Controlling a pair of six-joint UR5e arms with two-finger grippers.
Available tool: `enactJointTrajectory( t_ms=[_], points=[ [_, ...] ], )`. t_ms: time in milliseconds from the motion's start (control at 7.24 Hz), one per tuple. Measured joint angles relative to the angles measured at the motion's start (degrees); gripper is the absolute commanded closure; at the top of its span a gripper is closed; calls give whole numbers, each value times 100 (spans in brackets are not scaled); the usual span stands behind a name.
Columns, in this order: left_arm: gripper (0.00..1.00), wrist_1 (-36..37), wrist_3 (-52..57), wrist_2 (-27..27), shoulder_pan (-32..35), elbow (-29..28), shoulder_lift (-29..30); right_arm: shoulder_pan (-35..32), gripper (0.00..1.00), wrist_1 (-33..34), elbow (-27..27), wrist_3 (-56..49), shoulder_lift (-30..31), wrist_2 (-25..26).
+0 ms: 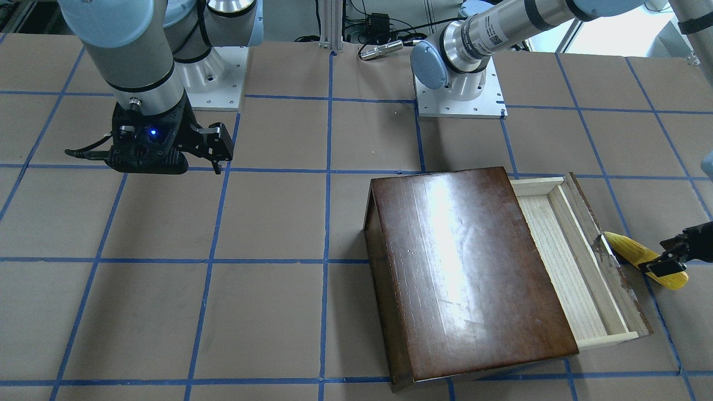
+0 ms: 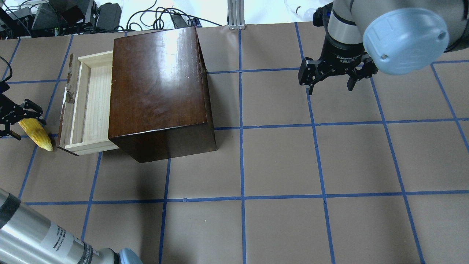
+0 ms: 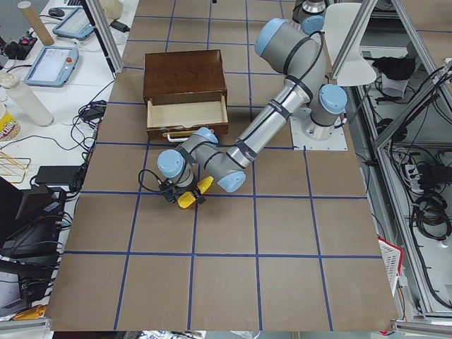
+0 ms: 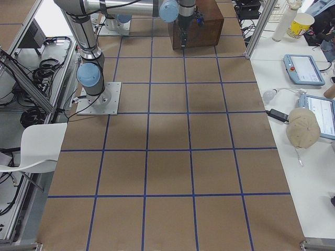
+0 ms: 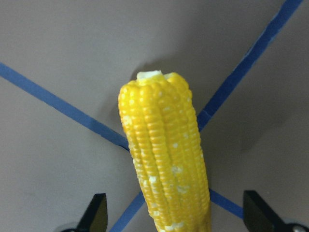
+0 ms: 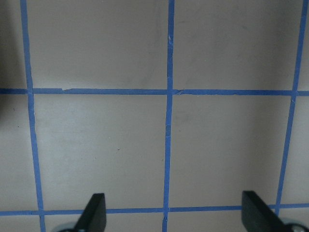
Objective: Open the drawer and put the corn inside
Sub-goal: 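Grasp the yellow corn cob with the left gripper and lift it, then carry the corn over the open drawer with the left gripper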
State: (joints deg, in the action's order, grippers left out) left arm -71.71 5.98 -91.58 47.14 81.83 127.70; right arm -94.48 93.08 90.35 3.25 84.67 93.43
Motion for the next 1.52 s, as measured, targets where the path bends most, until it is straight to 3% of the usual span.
enactJointTrajectory(
  t_ms=[138,276,829,1520],
  points=[
    [87,86,-26,-23,-5,-15,59,0,0,0,0,0,-1,-1],
    [100,139,-43,-109,-9,-36,103,0,0,0,0,0,-2,-1],
    [100,25,115,-286,13,-193,-72,0,0,5,0,0,-3,-1],
    [100,-1908,1304,-256,546,-1576,-940,0,0,8,0,0,-1,-10]
  ],
)
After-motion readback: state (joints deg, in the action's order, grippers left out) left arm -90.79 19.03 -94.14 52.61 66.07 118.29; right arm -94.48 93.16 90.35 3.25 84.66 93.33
